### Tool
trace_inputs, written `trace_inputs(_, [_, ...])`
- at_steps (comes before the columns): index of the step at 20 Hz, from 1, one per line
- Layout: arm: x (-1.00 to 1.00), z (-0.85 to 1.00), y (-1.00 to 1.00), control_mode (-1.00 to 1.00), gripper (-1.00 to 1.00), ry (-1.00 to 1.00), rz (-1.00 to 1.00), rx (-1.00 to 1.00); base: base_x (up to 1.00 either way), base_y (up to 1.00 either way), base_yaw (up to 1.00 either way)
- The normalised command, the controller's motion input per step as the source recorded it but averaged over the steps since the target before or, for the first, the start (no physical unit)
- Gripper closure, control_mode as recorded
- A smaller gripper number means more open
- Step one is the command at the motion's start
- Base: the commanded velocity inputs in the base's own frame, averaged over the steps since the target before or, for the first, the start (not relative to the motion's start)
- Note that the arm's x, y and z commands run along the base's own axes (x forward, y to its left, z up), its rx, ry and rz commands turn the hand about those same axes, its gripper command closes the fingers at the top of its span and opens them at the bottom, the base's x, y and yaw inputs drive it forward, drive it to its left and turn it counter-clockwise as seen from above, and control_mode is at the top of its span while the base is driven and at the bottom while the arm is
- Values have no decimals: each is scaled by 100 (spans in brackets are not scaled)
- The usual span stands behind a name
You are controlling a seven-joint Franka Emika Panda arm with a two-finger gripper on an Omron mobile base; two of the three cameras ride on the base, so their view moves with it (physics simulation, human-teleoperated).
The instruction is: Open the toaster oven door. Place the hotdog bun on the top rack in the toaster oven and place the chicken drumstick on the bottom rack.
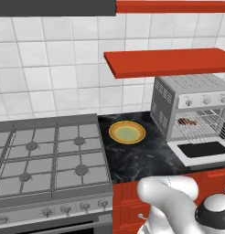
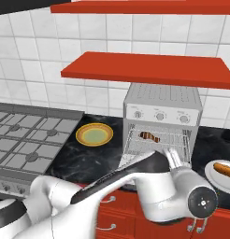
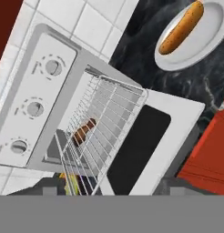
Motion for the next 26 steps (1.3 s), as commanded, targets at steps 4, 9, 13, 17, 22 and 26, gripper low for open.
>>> trace_inputs(4, [-17, 5, -14, -100, -100, 41, 0, -15, 0, 0, 0])
trace_inputs(9, [9, 0, 50, -100, -100, 39, 14, -21, 0, 0, 0])
trace_inputs(13, [36, -1, 94, -100, -100, 31, 23, -15, 0, 0, 0])
trace_inputs(17, [8, -14, 94, -100, -100, 22, 18, -6, 0, 0, 0])
trace_inputs(22, [20, -45, 87, -100, -100, 11, 11, -6, 0, 0, 0])
trace_inputs(26, [41, -26, 47, -100, -100, 5, 3, 0, 0, 0, 0])
